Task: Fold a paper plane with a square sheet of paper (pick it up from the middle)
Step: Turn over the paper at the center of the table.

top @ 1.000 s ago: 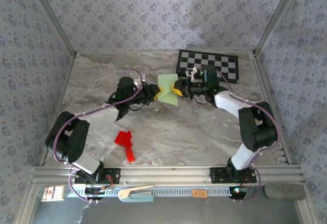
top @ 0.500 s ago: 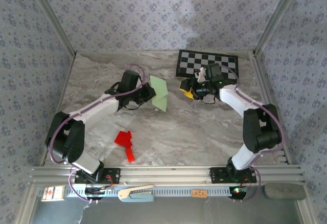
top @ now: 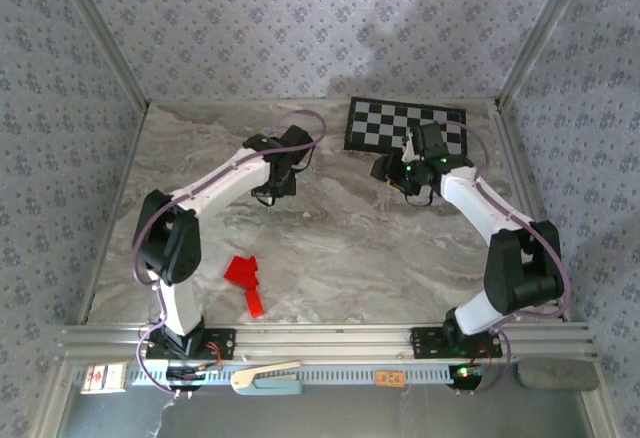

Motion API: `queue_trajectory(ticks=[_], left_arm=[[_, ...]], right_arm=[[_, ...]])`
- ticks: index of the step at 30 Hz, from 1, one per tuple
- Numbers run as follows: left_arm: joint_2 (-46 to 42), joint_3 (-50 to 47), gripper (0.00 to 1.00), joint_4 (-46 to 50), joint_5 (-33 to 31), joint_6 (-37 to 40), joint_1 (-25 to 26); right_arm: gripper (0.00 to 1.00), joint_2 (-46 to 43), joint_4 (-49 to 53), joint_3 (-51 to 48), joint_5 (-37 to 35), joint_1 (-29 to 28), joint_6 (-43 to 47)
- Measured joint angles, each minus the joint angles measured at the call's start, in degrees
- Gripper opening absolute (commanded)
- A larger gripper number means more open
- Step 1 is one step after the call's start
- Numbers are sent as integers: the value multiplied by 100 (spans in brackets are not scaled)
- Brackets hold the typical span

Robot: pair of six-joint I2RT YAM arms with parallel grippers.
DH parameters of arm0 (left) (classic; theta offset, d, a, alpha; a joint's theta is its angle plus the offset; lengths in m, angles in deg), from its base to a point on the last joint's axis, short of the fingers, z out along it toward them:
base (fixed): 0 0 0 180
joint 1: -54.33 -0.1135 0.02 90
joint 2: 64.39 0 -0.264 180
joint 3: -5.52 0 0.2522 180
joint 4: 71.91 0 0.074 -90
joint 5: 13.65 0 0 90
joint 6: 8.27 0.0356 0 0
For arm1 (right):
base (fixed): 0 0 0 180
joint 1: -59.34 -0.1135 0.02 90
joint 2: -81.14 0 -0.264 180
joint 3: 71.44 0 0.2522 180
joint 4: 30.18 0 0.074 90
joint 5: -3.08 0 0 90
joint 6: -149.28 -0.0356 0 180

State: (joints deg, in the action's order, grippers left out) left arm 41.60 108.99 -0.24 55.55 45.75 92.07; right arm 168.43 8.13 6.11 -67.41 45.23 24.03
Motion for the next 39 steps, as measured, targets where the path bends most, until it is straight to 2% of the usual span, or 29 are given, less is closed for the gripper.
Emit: queue_trajectory(ticks=[7, 13, 18, 22, 27, 35, 39], left_arm=[[883, 466, 12, 31, 267, -4, 103], [1296, 719, 29, -243, 1036, -48, 168], [1252, 629, 44, -772, 2105, -186, 120], [903, 164, 56, -1311, 2931, -361, -136], [85, -470, 64, -1847, 3373, -575, -619], [-857, -1530, 71, -2361, 3353, -914, -1274], [-1019, -2033, 81, -2498, 3294, -1093, -1502]], right_arm=[[55, -175, -59, -393, -391, 11, -146], [55, -267, -90, -507, -597, 11, -186], [55, -275, -149, -542, -651, 9, -201], [54, -254, -197, -542, -645, -85, -195], [51, 153, -216, -339, -553, -621, -111], [48, 1263, -297, 658, -317, -1851, 0], [47, 1945, -361, 1314, -122, -2271, 17]])
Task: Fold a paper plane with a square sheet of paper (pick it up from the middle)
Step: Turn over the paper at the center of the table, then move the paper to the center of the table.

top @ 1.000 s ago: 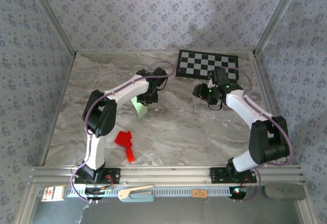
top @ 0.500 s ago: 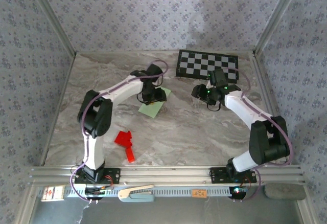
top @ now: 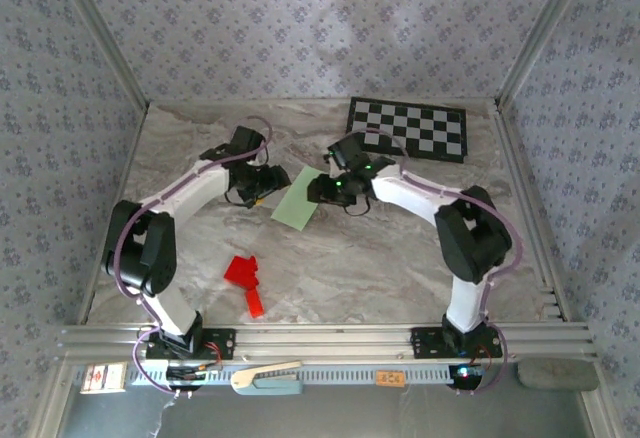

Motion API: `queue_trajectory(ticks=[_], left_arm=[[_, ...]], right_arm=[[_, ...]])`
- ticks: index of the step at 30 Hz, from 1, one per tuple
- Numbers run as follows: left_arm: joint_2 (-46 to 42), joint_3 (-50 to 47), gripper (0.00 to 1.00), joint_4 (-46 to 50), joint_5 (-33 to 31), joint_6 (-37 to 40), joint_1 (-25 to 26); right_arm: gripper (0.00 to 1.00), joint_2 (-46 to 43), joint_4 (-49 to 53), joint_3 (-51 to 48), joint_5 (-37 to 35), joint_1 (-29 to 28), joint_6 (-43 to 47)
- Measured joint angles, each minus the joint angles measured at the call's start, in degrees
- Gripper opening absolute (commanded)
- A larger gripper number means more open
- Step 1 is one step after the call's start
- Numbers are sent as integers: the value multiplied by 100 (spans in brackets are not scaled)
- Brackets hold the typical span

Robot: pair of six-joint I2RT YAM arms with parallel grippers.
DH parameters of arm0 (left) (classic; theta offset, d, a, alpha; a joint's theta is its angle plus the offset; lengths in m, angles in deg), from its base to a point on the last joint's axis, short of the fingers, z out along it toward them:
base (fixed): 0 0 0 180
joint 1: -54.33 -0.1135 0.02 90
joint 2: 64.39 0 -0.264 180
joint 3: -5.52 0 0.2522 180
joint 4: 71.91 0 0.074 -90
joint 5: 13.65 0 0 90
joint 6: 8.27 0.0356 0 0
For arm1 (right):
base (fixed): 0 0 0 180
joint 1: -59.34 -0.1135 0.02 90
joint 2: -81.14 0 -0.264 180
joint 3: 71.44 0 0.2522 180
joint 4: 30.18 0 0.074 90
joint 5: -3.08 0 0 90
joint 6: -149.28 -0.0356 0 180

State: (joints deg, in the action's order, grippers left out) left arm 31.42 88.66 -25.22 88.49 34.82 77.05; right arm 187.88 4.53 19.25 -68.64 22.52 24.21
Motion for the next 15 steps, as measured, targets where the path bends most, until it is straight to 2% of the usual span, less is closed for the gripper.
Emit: queue_trajectory(ticks=[6, 15], left_arm=[[-413, -636, 85, -146, -107, -245, -262], [-579, -767, 87, -304, -210, -378, -398]], right_arm=[[46, 883, 72, 739, 238, -337, 15], [44, 1644, 577, 1333, 275, -448, 354]])
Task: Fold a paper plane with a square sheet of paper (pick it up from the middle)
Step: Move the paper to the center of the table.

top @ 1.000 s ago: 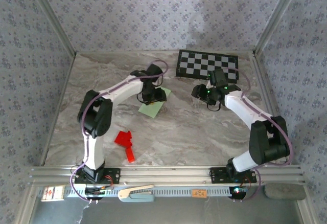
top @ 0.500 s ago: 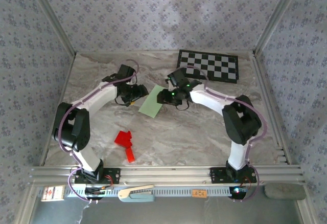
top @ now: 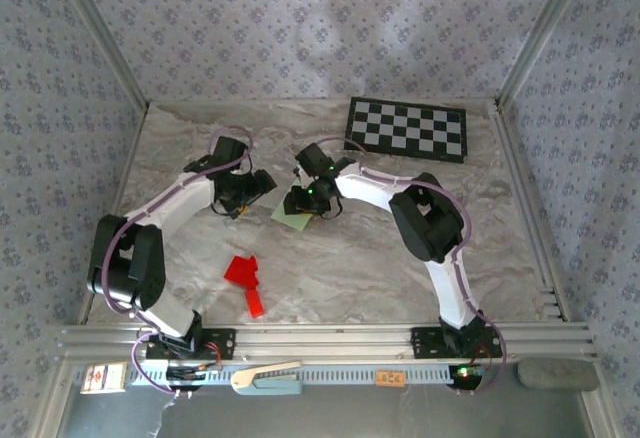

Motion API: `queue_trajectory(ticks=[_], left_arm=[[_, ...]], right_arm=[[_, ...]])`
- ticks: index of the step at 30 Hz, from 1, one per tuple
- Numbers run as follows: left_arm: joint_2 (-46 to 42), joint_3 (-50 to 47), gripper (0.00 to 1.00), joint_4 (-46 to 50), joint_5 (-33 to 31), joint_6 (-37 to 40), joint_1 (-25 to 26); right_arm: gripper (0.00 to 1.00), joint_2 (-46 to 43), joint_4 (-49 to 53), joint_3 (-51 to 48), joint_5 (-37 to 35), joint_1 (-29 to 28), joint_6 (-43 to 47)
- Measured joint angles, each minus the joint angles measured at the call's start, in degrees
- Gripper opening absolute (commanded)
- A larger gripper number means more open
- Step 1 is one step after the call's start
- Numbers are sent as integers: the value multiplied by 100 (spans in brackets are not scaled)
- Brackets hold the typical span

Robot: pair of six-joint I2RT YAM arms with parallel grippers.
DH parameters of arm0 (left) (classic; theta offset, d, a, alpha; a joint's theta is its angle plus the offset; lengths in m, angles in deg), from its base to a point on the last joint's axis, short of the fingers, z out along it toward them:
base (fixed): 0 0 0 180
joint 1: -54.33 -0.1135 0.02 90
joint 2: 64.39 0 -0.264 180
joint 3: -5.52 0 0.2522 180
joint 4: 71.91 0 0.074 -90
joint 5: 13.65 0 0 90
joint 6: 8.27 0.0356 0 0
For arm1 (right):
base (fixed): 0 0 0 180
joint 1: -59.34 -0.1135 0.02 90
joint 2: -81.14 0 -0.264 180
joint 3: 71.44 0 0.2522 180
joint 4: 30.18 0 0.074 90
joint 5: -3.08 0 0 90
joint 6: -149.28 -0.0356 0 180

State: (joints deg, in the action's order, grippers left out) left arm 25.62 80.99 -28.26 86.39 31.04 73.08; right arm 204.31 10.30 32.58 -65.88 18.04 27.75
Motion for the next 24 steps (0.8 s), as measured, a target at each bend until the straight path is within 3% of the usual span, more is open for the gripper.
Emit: queue_trajectory(ticks=[10, 16, 20, 24], left_arm=[[2, -7, 88, -37, 44, 0, 0], [15, -66, 97, -313, 328, -26, 4], [74, -70, 98, -433, 540, -42, 74], [219, -70, 96, -614, 892, -42, 238]], right_arm=[[43, -564, 509, -898, 46, 157, 1357], [44, -1110, 1040, -1462, -103, 260, 2232], [45, -1563, 890, -1681, -120, 297, 2072], [42, -1987, 420, -1823, -267, 396, 1215]])
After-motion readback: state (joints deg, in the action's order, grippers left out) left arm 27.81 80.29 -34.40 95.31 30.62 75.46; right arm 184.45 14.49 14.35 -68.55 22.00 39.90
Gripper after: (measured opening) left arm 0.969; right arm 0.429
